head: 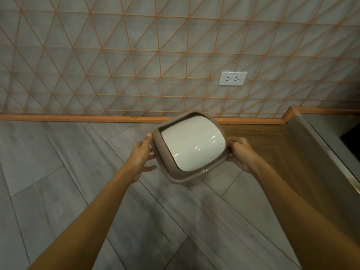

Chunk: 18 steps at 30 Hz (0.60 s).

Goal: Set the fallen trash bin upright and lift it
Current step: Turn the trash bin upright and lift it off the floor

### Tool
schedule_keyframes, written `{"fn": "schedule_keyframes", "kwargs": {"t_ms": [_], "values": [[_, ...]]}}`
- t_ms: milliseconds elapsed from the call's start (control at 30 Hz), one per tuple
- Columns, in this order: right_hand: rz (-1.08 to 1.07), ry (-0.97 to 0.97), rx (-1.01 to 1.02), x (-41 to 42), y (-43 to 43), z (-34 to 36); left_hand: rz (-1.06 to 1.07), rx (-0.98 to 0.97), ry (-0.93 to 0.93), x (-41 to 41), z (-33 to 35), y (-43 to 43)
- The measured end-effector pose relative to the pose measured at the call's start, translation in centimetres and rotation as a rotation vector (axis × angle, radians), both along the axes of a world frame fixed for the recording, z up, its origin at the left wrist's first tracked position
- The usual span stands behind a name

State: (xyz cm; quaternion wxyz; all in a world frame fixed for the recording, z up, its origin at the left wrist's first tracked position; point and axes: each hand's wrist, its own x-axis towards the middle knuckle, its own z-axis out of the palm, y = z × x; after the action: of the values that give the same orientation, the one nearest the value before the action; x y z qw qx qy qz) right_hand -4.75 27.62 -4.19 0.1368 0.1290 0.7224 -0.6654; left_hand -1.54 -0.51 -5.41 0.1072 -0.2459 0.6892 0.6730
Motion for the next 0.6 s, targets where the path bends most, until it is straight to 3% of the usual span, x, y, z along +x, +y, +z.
{"fn": "schedule_keyframes", "kwargs": {"t_ms": [167,433,500,600], "values": [[-0.048,-0.05,-0.059,0.2,-0.4,0.3,-0.051,0.045,-0.009,-0.3,1.0,1.8],[-0.104,-0.128,-0.162,2.6,-1.7,-0.8,-0.046,-0.065,0.065,-1.6,2.6,2.0],[-0.118,-0.124,-0.1,3.1,-2.1,-0.9,-0.038,-0.072,0.095,-1.4,2.4,1.8],[-0.056,-0.06,0.26,3.3,-1.6,-1.0,-0.036,-0.049,0.158,0.2,2.1,1.6]]}}
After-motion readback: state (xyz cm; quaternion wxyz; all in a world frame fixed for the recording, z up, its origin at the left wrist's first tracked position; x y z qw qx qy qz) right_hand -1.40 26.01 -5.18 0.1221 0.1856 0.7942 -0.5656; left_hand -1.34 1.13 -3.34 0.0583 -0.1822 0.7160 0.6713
